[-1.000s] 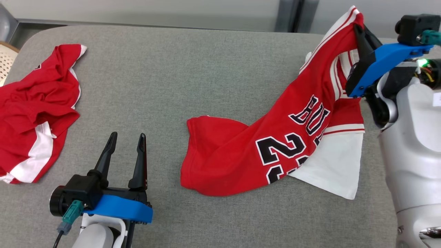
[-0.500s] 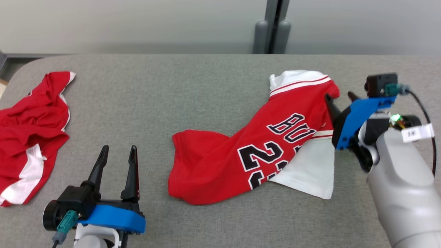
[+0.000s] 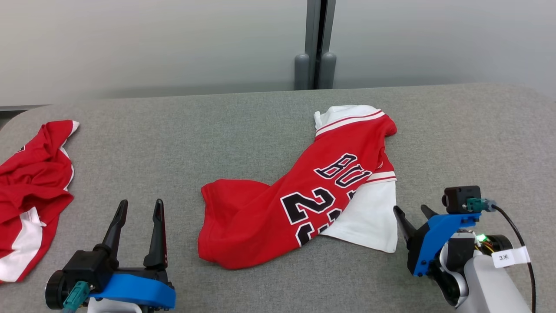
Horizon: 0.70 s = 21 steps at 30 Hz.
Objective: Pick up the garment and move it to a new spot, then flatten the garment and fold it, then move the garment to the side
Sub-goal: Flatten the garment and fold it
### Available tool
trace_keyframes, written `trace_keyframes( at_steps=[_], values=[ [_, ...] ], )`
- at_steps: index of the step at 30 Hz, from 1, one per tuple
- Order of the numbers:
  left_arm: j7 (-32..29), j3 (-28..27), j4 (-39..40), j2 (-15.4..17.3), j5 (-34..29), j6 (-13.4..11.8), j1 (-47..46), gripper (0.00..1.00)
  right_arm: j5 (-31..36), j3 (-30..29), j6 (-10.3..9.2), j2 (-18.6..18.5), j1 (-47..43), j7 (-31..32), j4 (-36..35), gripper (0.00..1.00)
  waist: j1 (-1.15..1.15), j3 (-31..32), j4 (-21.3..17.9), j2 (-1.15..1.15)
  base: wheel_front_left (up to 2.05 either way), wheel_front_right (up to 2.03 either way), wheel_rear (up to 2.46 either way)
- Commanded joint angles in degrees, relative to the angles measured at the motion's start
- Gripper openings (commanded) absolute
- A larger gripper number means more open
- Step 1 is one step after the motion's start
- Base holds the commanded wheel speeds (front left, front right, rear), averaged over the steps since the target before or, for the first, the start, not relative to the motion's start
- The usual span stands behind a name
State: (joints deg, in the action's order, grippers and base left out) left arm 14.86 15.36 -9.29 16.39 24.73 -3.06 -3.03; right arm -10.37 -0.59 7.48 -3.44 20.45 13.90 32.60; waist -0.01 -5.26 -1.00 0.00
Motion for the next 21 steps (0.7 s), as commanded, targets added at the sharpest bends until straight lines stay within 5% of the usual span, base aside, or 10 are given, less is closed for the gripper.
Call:
trace_keyframes(
  at_steps=[1, 18, 20, 21],
  values=[
    [0.0, -0.2, 0.4, 0.4, 0.3, -0.2, 0.1, 1.00, 0.4, -0.7, 0.03, 0.3, -1.1, 0.7, -1.2, 1.00, 0.01, -0.4, 0.1, 0.00, 0.00, 0.00, 0.00],
    [0.0, 0.6, 0.1, -0.1, 0.2, 0.4, -2.7, 1.00, 1.8, 1.9, 0.04, 0.6, 2.0, 5.2, 5.5, 1.00, 0.01, -4.4, 2.8, 0.00, 0.00, 0.00, 0.00],
    [0.1, 0.5, 0.0, -0.1, 0.1, 0.5, -2.9, 1.00, 1.7, 3.6, 0.11, 0.9, 2.4, 5.3, 7.0, 0.00, 0.01, -4.6, 2.9, 0.00, 0.00, 0.00, 0.00],
    [0.1, 0.5, 0.0, -0.2, 0.1, 0.3, -3.0, 1.00, 1.4, 4.2, 0.12, 1.0, 2.5, 5.1, 7.4, 0.00, 0.01, -4.7, 2.9, 0.00, 0.00, 0.00, 0.00]
  ],
)
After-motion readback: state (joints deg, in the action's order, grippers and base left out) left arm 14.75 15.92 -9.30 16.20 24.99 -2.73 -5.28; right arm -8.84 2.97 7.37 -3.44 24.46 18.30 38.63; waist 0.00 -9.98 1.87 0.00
